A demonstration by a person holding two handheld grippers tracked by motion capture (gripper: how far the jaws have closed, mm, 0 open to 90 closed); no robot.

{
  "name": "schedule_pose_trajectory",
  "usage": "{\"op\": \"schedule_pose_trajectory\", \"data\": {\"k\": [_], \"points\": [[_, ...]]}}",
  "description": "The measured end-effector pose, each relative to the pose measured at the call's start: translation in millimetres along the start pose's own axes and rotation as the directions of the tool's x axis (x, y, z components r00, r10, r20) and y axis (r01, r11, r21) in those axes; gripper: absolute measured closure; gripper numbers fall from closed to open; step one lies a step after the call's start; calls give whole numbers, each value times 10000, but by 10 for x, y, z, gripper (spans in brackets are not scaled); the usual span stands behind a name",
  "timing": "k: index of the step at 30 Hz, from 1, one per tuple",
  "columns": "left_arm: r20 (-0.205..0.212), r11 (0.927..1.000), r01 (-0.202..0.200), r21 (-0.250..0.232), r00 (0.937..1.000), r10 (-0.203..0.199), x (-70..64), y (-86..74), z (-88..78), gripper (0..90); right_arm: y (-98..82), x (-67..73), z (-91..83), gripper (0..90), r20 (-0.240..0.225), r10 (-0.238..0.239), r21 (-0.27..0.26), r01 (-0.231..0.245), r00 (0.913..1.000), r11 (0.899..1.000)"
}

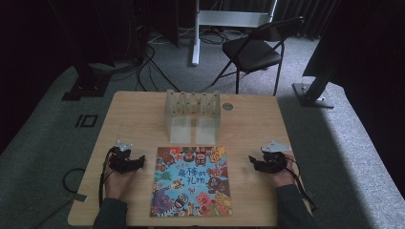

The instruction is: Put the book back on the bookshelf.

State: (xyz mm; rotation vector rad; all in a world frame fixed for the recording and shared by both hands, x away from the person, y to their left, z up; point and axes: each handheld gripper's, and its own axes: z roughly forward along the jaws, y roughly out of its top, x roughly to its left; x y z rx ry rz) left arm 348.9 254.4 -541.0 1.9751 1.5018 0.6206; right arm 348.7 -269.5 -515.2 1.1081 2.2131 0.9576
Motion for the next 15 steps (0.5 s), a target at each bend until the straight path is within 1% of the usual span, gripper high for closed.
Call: {"op": "schedule_pose_trajectory", "data": {"k": [1, 3, 5, 6, 7, 8, 10, 13, 15], "points": [[37, 10000, -59, 61, 10000, 59, -8, 2, -9, 246, 19, 18, 9, 339, -8, -62, -6, 62, 10000, 10000], [199, 9998, -198, 92, 9996, 197, -30, 1, -28, 297, 61, 45, 18, 333, -119, -188, -74, 187, 9998, 9998], [357, 9992, -381, 96, 9987, 377, -72, -15, -45, 319, 103, 65, 20, 321, -220, -290, -157, 287, 9993, 9995], [357, 9992, -381, 96, 9987, 377, -72, -15, -45, 320, 103, 65, 20, 321, -220, -290, -157, 287, 9993, 9995], [519, 9986, -527, 105, 9973, 521, -136, -30, -63, 320, 123, 74, 21, 320, -260, -320, -204, 315, 9991, 9993], [578, 9978, -646, 130, 9963, 638, -159, -34, -71, 320, 168, 93, 26, 319, -415, -392, -296, 380, 9984, 9988], [679, 9969, -774, 129, 9948, 764, -202, -40, -77, 321, 204, 120, 39, 315, -557, -469, -371, 449, 9973, 9983], [849, 9959, -909, 30, 9923, 903, -283, -50, -78, 321, 247, 173, 80, 318, -664, -674, -274, 657, 9955, 9975], [987, 9939, -1099, 17, 9891, 1092, -340, -50, -79, 321, 271, 209, 118, 318, -735, -855, -199, 842, 9936, 9962]]}}
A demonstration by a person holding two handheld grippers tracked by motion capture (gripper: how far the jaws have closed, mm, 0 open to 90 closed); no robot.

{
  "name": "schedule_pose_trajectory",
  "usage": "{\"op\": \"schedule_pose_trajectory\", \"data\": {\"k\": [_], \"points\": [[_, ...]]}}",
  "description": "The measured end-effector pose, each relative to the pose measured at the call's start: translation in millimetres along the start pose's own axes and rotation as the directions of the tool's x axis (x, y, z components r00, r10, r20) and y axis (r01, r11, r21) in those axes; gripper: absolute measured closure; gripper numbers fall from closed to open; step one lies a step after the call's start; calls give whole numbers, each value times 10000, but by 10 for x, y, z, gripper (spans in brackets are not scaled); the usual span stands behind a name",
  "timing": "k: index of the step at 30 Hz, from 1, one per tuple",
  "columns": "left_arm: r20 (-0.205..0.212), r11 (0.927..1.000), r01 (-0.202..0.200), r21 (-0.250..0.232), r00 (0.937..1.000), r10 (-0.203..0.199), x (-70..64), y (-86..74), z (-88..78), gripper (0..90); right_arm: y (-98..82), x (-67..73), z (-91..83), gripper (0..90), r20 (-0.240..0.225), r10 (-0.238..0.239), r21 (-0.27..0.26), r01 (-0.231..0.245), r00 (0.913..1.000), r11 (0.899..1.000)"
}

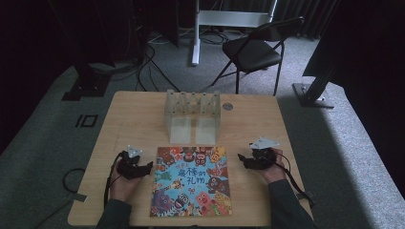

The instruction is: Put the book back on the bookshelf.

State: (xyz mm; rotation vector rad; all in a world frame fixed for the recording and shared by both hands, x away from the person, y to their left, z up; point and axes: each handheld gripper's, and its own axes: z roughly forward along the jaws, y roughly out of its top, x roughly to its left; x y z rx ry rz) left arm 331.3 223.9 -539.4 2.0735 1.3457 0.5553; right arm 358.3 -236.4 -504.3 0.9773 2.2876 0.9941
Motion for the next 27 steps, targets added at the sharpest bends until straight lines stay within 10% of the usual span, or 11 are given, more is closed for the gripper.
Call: {"op": "schedule_pose_trajectory", "data": {"k": [27], "points": [[188, 9971, -467, -604, 9987, 479, -214, 88, -4, 319, 268, 179, 554, 240, -1809, 216, 369, -152, 9833, 9992]]}}
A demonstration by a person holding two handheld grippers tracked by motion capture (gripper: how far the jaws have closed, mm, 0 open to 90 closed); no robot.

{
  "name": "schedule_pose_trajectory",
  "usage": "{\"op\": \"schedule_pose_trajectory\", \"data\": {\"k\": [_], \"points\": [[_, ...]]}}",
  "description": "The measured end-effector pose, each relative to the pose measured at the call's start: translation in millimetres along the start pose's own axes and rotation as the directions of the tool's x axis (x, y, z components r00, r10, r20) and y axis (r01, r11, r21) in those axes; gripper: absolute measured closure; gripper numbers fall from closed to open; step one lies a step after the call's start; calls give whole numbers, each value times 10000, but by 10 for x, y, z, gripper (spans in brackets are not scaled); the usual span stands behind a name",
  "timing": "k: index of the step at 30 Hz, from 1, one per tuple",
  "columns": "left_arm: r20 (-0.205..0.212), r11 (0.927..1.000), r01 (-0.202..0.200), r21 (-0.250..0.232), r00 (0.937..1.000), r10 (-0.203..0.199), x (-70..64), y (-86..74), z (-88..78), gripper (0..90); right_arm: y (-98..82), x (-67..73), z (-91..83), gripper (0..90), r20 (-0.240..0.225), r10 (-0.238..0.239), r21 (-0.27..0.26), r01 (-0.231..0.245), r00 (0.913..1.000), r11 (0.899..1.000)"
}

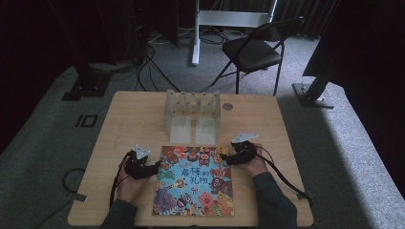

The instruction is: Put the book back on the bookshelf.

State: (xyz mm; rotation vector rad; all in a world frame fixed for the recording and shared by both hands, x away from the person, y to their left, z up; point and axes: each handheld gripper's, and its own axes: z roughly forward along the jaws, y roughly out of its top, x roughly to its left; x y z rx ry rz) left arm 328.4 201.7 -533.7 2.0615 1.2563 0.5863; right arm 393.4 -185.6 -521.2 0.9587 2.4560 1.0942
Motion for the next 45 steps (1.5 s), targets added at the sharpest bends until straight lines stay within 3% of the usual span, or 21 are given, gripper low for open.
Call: {"op": "schedule_pose_trajectory", "data": {"k": [2, 9, 16, 24, 31, 35, 36, 37, 42, 45], "points": [[136, 10000, -47, 10, 9999, 47, -25, -2, -17, 311, -1, -8, 76, 234, -204, 48, 41, -47, 9998, 10000], [648, 9999, 56, -146, 9979, -46, -56, 13, -48, 311, -15, -60, 148, 227, -132, 118, 131, -116, 9998, 9998], [866, 9987, -519, 2, 9949, 517, -187, 30, -63, 295, -32, -56, 196, 249, -419, 235, 161, -228, 9988, 9996], [984, 9979, -629, -147, 9931, 640, -241, 27, -108, 295, -41, -69, 222, 249, -539, 368, 310, -351, 9979, 9989], [1259, 9939, -1073, -266, 9859, 1098, -445, 5, -173, 247, -44, -96, 233, 249, -787, 705, 320, -681, 9944, 9972], [1520, 9859, -1632, -369, 9742, 1669, -612, -5, -231, 213, -71, -167, 210, 278, -1214, 1304, 63, -1306, 9840, 9914], [1520, 9859, -1632, -369, 9742, 1669, -612, -5, -231, 195, -71, -167, 210, 278, -1214, 1304, 63, -1306, 9840, 9914], [1647, 9772, -2088, -385, 9632, 2123, -730, -15, -272, 195, -76, -182, 203, 293, -1284, 1392, 21, -1401, 9819, 9901], [2258, 9566, -2818, -740, 9296, 2913, -984, -48, -344, 143, -65, -183, 145, 335, -1254, 1285, -149, -1314, 9838, 9912], [2448, 9385, -3297, -1020, 9061, 3450, -1137, -78, -389, 113, -44, -191, 110, 336, -1331, 1345, -295, -1396, 9819, 9898]]}}
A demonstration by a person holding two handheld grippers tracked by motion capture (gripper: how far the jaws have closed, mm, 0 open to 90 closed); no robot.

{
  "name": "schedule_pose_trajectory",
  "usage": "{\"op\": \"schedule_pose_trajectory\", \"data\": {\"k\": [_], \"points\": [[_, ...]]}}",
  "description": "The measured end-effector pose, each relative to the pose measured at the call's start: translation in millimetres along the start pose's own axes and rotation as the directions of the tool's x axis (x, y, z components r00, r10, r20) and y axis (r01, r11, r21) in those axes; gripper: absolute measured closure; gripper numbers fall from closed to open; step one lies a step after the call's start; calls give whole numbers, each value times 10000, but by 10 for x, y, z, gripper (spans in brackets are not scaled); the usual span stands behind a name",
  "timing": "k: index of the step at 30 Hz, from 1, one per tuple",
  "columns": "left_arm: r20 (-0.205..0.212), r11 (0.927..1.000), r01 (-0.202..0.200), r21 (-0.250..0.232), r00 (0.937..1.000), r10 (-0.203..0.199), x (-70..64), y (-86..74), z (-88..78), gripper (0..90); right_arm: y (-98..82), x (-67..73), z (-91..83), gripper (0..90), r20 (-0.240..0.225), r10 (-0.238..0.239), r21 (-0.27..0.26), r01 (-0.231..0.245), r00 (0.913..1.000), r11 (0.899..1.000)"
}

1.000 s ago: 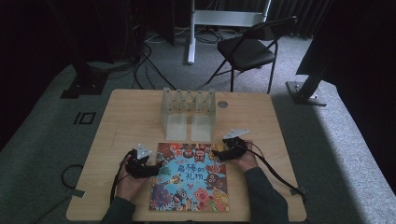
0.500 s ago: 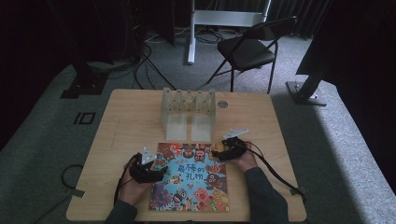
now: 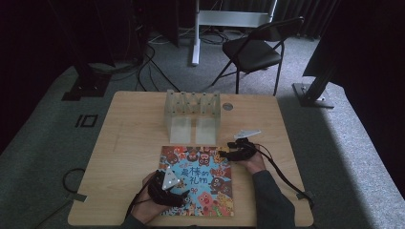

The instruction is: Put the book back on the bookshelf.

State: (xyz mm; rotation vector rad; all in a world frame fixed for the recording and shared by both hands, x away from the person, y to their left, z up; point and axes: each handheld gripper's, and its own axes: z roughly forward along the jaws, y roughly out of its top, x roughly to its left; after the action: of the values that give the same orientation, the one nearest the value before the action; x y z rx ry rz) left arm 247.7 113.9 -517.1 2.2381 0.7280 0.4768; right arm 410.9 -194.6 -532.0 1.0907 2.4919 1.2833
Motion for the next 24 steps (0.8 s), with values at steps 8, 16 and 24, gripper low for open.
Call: {"op": "schedule_pose_trajectory", "data": {"k": [8, 16, 24], "points": [[902, 9917, -1231, -366, 9879, 1259, -367, 41, 19, 86, 110, -3, -158, 343, -486, 284, -632, -314, 9984, 9975], [1134, 9844, -1700, -444, 9782, 1740, -546, 41, 29, 58, 183, -25, -220, 350, -852, 555, -911, -632, 9948, 9938], [700, 9745, -2237, -154, 9720, 2243, -679, 31, 143, 39, 236, -22, -272, 358, -1086, 646, -1158, -771, 9920, 9903]]}}
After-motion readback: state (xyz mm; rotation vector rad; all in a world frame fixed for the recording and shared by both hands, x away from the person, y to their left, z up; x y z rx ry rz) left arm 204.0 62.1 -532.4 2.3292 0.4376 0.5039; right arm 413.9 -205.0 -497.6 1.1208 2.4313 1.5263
